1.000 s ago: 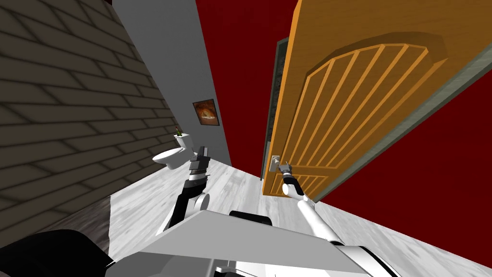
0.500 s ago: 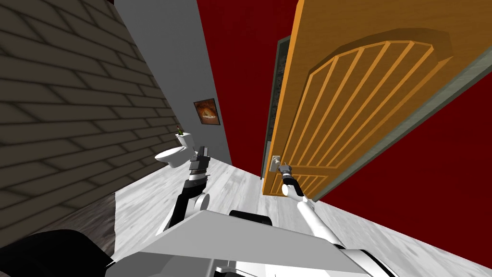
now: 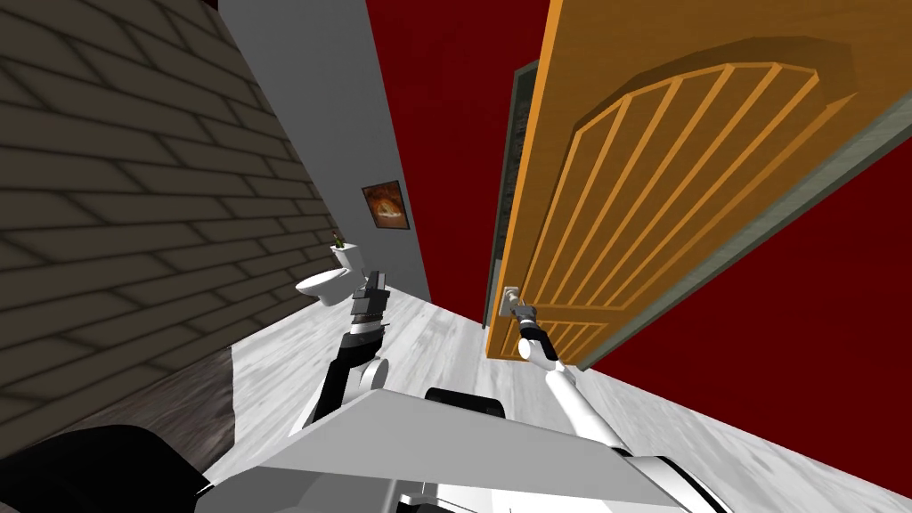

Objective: Pull the door open

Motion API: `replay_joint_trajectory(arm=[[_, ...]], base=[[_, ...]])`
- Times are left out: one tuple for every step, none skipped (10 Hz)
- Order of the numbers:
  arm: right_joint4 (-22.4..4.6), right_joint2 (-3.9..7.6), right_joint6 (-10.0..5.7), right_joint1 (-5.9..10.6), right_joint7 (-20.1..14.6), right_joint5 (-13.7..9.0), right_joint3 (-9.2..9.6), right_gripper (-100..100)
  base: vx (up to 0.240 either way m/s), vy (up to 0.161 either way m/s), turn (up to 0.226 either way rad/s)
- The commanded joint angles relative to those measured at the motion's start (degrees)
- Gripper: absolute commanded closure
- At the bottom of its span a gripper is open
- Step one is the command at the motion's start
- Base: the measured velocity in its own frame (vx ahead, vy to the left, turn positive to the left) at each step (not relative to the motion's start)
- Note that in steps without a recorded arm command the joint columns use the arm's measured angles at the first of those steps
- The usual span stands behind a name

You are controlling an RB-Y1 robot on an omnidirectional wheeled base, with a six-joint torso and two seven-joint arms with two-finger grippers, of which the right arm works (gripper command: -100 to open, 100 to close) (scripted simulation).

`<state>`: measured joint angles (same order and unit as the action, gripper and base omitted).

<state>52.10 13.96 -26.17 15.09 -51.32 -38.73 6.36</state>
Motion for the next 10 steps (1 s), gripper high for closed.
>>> replay_joint_trajectory(arm=[[1.44, -1.62, 0.17, 0.19, -2.05, -1.20, 1.22, -100], [1.44, -1.62, 0.17, 0.19, -2.05, -1.20, 1.22, -100], [1.83, -1.93, 0.45, 0.14, -3.32, -2.14, 1.45, -100], [2.20, -2.23, 0.72, 0.10, -4.51, -3.02, 1.66, -100], [2.54, -2.51, 0.97, 0.06, -5.64, -3.85, 1.85, -100], [2.85, -2.75, 1.19, 0.03, -6.63, -4.59, 2.03, -100], [3.11, -2.96, 1.38, 0.00, -7.49, -5.22, 2.18, -100], [3.34, -3.15, 1.55, -0.03, -8.25, -5.79, 2.31, -100], [3.71, -3.45, 1.82, -0.07, -9.45, -6.67, 2.52, -100], [3.71, -3.45, 1.82, -0.07, -9.45, -6.67, 2.52, -100]], base=[[-0.075, -0.037, 0.026], [-0.055, -0.029, 0.001], [-0.064, -0.036, 0.027], [-0.093, -0.042, 0.075], [-0.093, -0.054, 0.018], [-0.078, -0.062, 0.002], [-0.082, -0.052, 0.053], [-0.076, -0.043, 0.017], [-0.076, -0.036, -0.008], [-0.051, -0.025, 0.008]])
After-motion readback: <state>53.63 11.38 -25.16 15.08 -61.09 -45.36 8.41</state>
